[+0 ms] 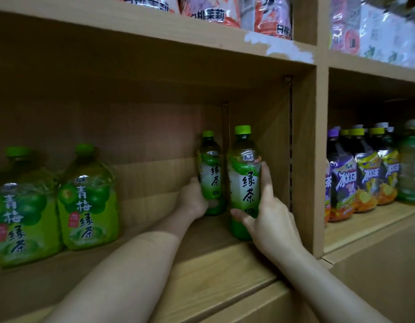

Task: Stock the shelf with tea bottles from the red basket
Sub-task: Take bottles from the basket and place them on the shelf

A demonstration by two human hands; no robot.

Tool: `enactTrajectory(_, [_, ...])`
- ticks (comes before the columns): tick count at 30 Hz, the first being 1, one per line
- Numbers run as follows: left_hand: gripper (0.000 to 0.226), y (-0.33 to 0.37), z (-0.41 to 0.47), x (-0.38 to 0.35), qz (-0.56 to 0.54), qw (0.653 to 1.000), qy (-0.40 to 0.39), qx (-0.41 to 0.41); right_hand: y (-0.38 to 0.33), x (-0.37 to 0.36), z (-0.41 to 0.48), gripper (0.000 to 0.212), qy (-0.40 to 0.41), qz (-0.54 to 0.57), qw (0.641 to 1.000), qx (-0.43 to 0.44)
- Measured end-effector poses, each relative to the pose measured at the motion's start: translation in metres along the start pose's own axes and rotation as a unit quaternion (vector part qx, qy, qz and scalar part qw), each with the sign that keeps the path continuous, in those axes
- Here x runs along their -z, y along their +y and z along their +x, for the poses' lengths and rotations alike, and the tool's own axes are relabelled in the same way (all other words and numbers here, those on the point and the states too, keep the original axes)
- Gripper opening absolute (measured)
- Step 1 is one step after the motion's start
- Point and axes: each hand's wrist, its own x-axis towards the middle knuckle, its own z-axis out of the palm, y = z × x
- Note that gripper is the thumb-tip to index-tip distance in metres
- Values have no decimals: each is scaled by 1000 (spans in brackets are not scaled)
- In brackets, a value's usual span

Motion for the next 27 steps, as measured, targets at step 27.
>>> enactTrajectory(27, [33,49,-60,6,-99,987,38,-120,-23,-1,24,101,-67,-96,993,-27])
